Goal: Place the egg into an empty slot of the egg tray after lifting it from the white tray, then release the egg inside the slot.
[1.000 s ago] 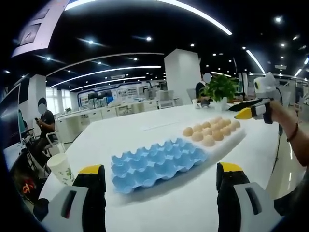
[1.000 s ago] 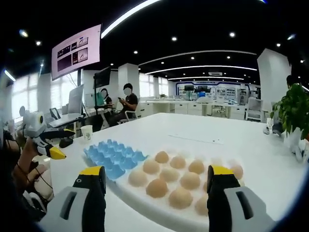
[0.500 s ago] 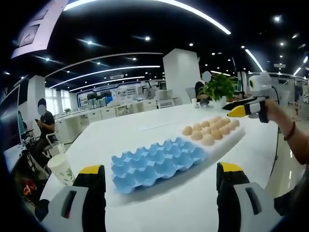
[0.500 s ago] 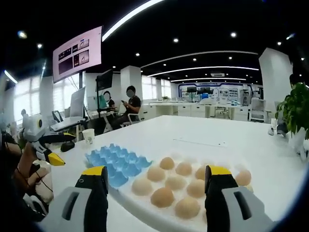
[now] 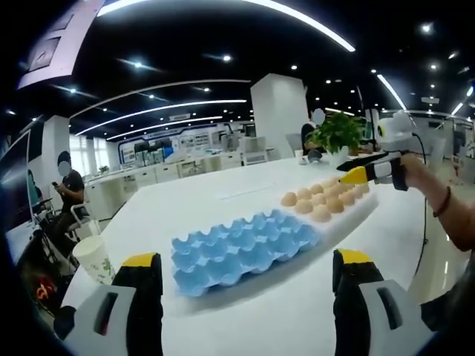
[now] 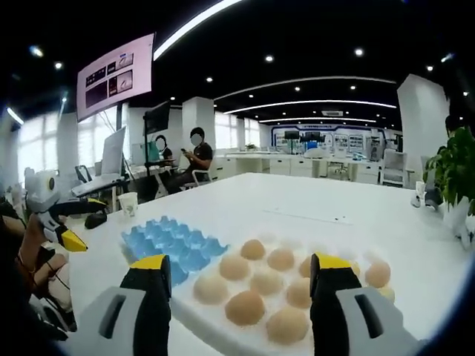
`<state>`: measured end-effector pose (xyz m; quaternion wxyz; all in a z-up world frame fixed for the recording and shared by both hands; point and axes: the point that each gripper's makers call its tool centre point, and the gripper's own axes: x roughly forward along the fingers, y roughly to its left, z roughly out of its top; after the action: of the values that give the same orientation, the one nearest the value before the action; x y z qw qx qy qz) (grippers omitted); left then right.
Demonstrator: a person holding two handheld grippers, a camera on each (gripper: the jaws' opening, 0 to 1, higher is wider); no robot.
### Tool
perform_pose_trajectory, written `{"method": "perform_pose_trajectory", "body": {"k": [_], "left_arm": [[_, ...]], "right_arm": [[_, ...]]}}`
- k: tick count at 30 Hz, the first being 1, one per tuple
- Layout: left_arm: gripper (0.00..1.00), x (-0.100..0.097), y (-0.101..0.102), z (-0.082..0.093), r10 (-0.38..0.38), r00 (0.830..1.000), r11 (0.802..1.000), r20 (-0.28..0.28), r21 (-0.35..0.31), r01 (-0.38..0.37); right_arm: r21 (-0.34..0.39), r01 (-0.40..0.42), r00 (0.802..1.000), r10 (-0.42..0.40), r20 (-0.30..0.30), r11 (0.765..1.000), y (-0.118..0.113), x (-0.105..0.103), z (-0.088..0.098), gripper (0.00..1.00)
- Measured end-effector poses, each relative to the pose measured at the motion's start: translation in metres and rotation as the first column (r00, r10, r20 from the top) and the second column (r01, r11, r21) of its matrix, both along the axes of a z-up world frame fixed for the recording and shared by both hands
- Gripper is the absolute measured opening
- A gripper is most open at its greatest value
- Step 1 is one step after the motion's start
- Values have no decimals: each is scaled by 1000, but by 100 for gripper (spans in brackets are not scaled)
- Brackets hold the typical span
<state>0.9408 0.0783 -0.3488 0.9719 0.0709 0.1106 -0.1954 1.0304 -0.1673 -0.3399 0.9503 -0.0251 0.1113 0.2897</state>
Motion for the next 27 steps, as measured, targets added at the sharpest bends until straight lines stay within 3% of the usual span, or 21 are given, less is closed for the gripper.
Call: {"method": "perform_pose_trajectory", "body": {"k": [27], "left_arm": [[97,6,4,-2,14,1000,1000,-11,-3,-14]], "right_arm": [[32,-26,999,27,-43,999,25,17,-16,63]]}}
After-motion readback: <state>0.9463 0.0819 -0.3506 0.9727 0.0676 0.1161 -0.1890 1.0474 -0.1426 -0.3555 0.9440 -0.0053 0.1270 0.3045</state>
